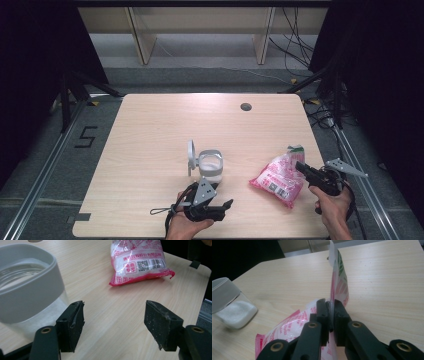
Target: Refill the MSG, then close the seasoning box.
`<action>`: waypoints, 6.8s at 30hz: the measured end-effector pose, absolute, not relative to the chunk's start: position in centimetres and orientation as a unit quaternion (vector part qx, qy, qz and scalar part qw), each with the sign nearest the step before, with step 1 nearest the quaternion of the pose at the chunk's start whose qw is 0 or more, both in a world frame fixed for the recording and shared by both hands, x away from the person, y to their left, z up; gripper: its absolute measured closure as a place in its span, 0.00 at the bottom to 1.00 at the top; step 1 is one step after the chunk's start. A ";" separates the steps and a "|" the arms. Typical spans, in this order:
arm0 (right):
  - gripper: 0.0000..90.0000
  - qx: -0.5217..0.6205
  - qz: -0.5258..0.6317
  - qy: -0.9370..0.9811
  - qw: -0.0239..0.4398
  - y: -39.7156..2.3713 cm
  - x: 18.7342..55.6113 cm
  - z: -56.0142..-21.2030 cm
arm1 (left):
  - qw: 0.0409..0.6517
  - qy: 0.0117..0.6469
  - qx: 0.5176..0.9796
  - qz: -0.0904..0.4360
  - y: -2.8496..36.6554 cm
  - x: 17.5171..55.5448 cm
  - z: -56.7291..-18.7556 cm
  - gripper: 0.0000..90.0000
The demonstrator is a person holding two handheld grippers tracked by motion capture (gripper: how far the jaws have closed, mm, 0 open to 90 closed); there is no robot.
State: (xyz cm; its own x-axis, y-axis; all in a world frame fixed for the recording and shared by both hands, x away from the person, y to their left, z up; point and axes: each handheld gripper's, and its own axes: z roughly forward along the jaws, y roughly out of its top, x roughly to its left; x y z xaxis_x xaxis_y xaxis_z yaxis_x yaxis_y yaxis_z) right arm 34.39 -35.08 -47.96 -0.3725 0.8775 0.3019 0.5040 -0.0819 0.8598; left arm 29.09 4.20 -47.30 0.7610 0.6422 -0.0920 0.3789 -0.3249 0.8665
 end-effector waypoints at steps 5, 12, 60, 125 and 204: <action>0.90 0.520 0.512 0.655 0.194 -35.1 34.4 -48.1 | 0.488 0.330 0.795 0.141 6.0 29.5 -46.6 0.38; 0.81 0.528 0.509 0.652 0.192 -35.2 34.2 -48.2 | 0.487 0.339 0.791 0.150 7.2 29.6 -46.2 0.39; 0.52 0.550 0.497 0.643 0.193 -35.6 30.0 -48.2 | 0.499 0.330 0.776 0.201 12.0 30.6 -46.1 0.96; 0.49 0.508 0.498 0.671 0.208 -33.6 26.1 -47.5 | 0.525 0.348 0.740 0.236 12.8 33.2 -43.5 0.99; 0.43 0.470 0.512 0.691 0.200 -31.8 24.2 -47.5 | 0.513 0.316 0.779 0.176 8.8 28.1 -47.2 0.30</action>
